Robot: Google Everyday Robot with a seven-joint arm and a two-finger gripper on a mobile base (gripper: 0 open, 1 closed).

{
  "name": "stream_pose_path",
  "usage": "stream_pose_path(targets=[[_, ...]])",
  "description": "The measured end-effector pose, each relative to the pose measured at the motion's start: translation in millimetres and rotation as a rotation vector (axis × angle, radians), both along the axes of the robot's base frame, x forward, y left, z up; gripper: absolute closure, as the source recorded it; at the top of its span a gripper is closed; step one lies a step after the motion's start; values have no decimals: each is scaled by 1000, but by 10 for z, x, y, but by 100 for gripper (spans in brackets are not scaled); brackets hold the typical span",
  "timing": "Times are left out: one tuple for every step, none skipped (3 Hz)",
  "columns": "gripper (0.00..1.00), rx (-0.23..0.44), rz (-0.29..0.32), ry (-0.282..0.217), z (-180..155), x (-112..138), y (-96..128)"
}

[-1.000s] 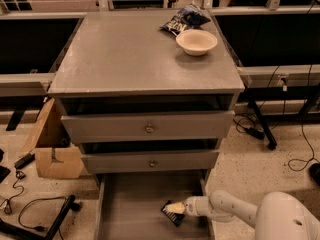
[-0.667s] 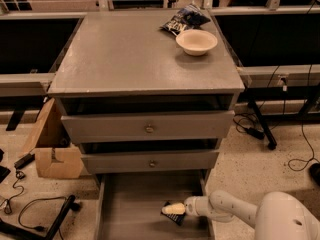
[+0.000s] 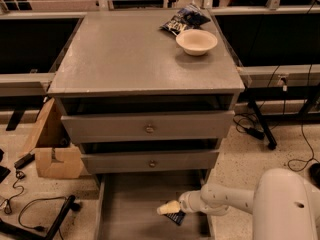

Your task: Place rxbar blueberry into bottom drawer

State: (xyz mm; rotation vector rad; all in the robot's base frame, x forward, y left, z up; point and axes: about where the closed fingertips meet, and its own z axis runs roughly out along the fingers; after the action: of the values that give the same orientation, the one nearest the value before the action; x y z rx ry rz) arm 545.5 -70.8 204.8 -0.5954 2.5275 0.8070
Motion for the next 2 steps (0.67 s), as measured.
stream_pose_path(targets=[[0,-118,16,-57,766,-53,-131],[0,-149,1,-96,1414,-365,-350]])
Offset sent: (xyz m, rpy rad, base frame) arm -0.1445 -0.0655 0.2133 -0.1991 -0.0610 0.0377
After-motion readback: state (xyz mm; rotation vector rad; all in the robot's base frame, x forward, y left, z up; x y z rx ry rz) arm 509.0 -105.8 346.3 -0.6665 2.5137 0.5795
